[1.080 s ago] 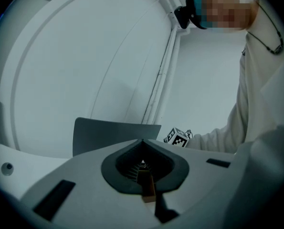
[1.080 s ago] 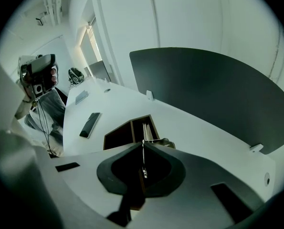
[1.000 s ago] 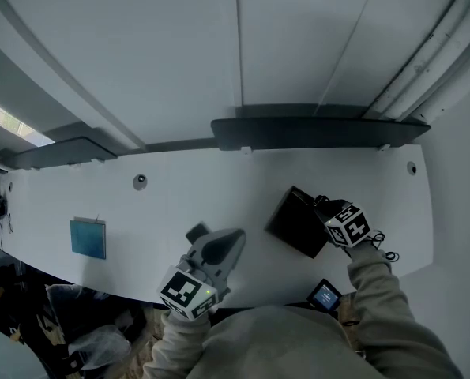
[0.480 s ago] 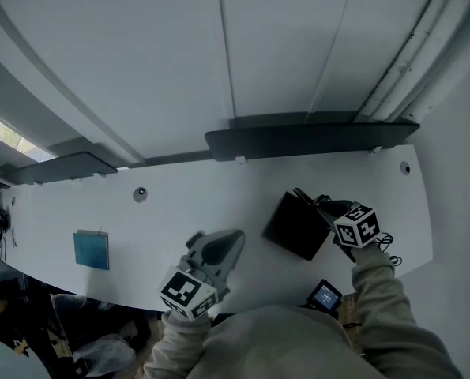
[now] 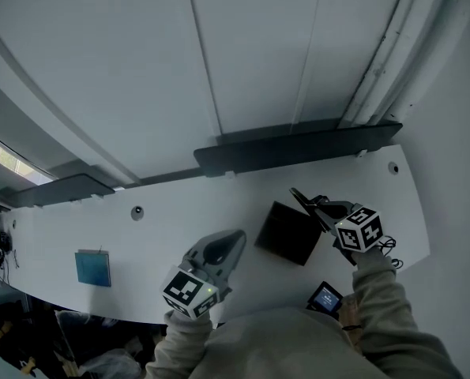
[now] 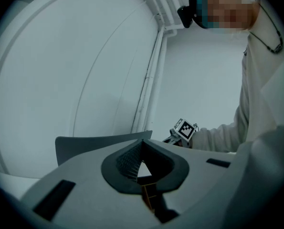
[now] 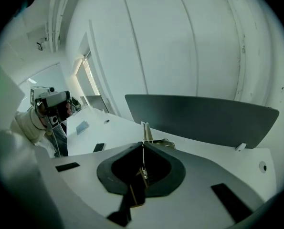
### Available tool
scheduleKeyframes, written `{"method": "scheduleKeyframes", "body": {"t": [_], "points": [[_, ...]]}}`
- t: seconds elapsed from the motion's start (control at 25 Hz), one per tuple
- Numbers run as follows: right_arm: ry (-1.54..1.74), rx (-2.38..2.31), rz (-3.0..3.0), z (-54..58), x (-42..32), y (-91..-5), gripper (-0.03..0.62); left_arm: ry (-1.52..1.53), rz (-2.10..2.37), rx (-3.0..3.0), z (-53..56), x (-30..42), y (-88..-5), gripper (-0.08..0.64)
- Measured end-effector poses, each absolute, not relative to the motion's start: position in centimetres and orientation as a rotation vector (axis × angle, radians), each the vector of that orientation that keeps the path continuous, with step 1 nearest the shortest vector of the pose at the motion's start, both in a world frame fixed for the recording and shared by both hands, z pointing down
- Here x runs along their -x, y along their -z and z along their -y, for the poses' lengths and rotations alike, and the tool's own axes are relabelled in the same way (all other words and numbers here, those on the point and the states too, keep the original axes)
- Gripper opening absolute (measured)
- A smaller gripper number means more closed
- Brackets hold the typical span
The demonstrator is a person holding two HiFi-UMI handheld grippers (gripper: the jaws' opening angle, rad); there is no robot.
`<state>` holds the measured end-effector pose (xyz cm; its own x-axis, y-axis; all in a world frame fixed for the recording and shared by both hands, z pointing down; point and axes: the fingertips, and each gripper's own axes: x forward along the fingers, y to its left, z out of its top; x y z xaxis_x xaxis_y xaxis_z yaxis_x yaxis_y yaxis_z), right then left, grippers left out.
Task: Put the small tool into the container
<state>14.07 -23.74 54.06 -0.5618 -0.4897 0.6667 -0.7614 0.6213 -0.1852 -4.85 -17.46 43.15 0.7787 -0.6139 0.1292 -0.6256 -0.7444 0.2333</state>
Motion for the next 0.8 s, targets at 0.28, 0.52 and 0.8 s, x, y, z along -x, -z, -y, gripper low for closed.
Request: {"method": "scheduleKeyframes", "body": {"t": [0.28, 0.52, 0.8], "points": [[-0.548, -1.016, 2.340, 23.5, -15.1, -48.9, 0.028, -0.066, 0.893, -2.770, 18.4, 2.4, -41.4, 0.002], [-0.504, -1.069, 2.403, 23.1, -15.8, -44.8, 0.028, -0.099, 0.850, -2.805, 18.7, 0.9, -40.6, 0.002], [-0.445, -1.105, 2.493, 21.5, -14.6, -39.9, 0.028, -0.114, 0.882, -2.784, 19.4, 1.0, -41.0, 0.003]]}}
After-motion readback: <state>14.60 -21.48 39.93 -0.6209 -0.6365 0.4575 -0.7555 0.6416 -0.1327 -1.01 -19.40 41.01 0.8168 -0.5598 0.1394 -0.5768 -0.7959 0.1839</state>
